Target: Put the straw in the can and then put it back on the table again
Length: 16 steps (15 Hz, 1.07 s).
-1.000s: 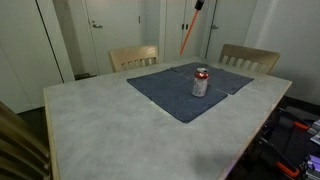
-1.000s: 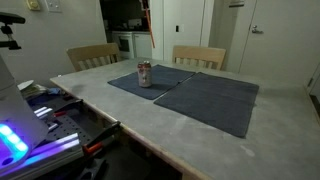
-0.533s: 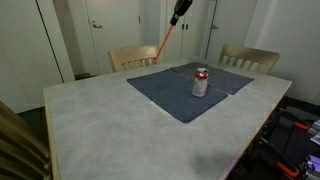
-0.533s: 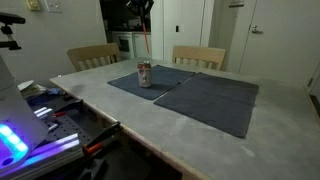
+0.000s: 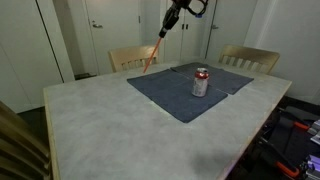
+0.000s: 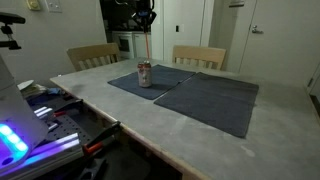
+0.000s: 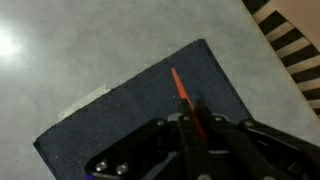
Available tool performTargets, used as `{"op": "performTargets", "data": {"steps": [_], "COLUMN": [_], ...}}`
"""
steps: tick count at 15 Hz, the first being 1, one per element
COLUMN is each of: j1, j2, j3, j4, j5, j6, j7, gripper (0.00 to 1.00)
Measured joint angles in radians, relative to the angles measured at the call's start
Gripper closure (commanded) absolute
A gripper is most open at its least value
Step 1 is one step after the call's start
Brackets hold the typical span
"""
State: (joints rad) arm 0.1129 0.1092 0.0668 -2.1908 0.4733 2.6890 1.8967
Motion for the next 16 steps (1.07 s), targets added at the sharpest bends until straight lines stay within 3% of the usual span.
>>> {"op": "performTargets", "data": {"steps": [4,10,13,14,15,16], "j1": [-0.003,-0.002,-0.001,-0.001,-0.001,-0.001], "j2": [0.018,0.047,0.055,0.055,0.055,0.055], "j3": [-0.014,-0.038,-0.038,-0.038,-0.038,-0.037], "j4": [-0.015,-0.042,-0.044,-0.045,-0.046,-0.046], "j5": [-0.009,-0.134,-0.137,-0.137,-0.137,-0.136], "j6": [0.022,0.030,0.026,0.023,0.021,0.019], "j7": [0.047,0.231,0.252,0.253,0.253,0.254], "gripper": [0.98,0.98,0.86,0.77,0.59,0.53]}}
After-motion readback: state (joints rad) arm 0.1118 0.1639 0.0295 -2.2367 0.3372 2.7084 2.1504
